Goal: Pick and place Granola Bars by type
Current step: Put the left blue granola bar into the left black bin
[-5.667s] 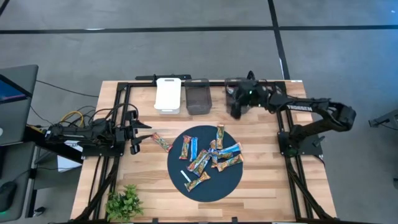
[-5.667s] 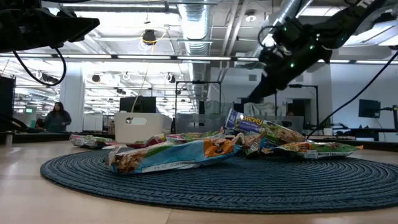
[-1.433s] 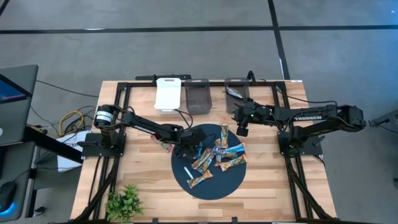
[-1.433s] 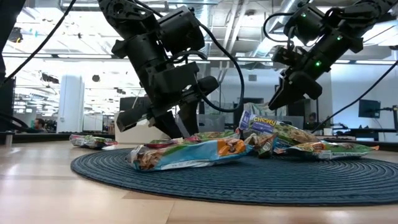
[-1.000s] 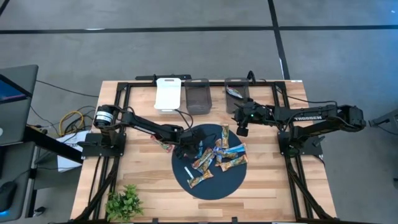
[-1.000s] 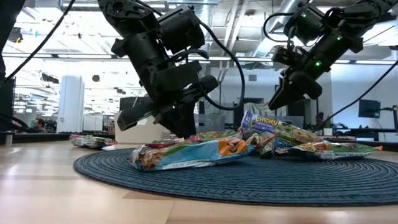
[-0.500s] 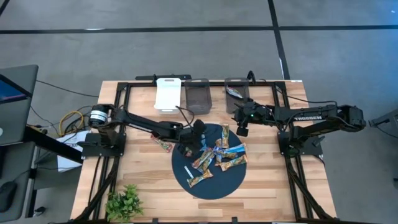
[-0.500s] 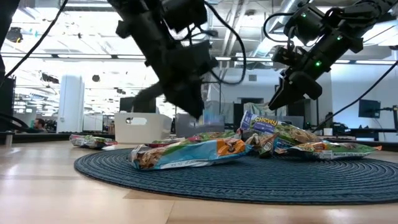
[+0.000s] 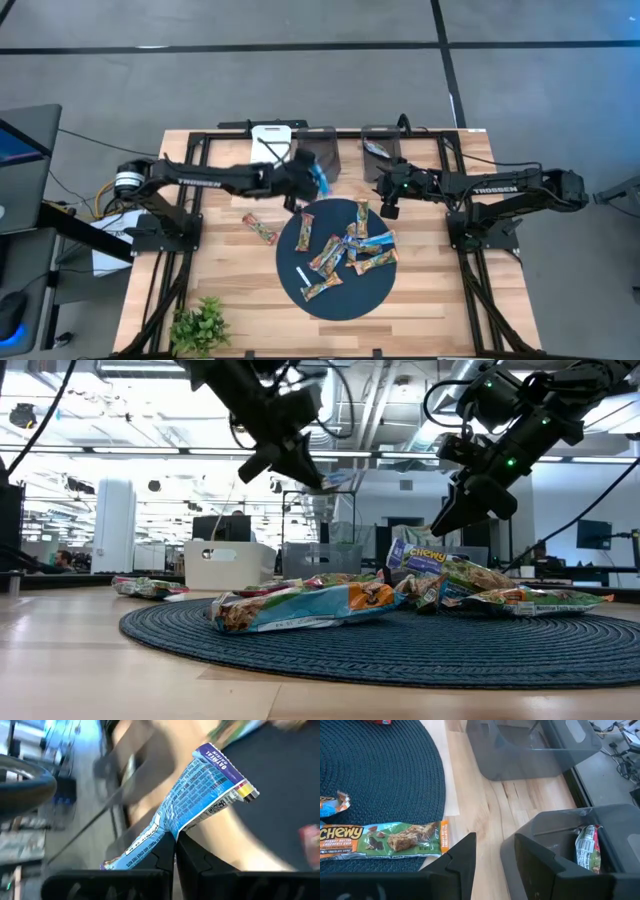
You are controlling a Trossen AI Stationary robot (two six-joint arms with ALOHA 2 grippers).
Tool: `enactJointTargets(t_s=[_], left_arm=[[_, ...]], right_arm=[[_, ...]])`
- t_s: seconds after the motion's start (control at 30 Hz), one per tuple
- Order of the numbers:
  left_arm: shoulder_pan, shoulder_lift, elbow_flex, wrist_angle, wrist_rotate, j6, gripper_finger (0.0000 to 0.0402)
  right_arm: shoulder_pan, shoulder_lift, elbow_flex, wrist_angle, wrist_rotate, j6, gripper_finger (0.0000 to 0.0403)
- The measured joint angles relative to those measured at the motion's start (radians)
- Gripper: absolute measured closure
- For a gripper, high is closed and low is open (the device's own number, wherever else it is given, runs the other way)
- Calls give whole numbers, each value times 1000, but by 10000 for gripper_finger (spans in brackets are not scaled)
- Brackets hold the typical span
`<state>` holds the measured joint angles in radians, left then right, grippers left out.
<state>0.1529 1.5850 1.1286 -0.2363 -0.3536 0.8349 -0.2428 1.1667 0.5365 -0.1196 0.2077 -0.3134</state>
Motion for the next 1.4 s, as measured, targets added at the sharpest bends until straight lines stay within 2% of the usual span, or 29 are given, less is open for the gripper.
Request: enactJointTargets(t_s=[0.17, 0.37, 0.43, 0.6, 0.73, 0.8, 0.93, 1.0, 1.1, 1.23, 1.4], left_arm=[[120, 0, 0, -16, -9, 8, 401], [231, 0, 0, -144, -228, 17, 401], [267, 0, 0, -194, -261, 10, 401], [344, 0, 0, -234, -165, -71, 401], [362, 0, 0, -224, -75, -92, 401], [361, 0, 0, -175, -3, -86, 401], [353, 22, 0, 6, 210, -71, 401], [350, 51, 0, 92, 263, -71, 401], [345, 108, 0, 189, 289, -33, 401], [341, 163, 0, 259, 274, 16, 395], [341, 173, 3, 264, 251, 23, 352]], right_arm=[[0, 0, 0, 0, 0, 0, 276], [0, 0, 0, -1, 0, 7, 276], [0, 0, 0, -1, 0, 7, 276], [0, 0, 0, -1, 0, 10, 276], [0, 0, 0, 0, 0, 10, 276], [0, 0, 0, 2, 0, 10, 276], [0, 0, 0, 33, -1, 8, 276], [0, 0, 0, 48, -1, 7, 276], [0, 0, 0, 48, -2, 2, 276], [-1, 0, 0, 45, -2, -5, 276], [-1, 0, 0, 45, -2, -9, 276]])
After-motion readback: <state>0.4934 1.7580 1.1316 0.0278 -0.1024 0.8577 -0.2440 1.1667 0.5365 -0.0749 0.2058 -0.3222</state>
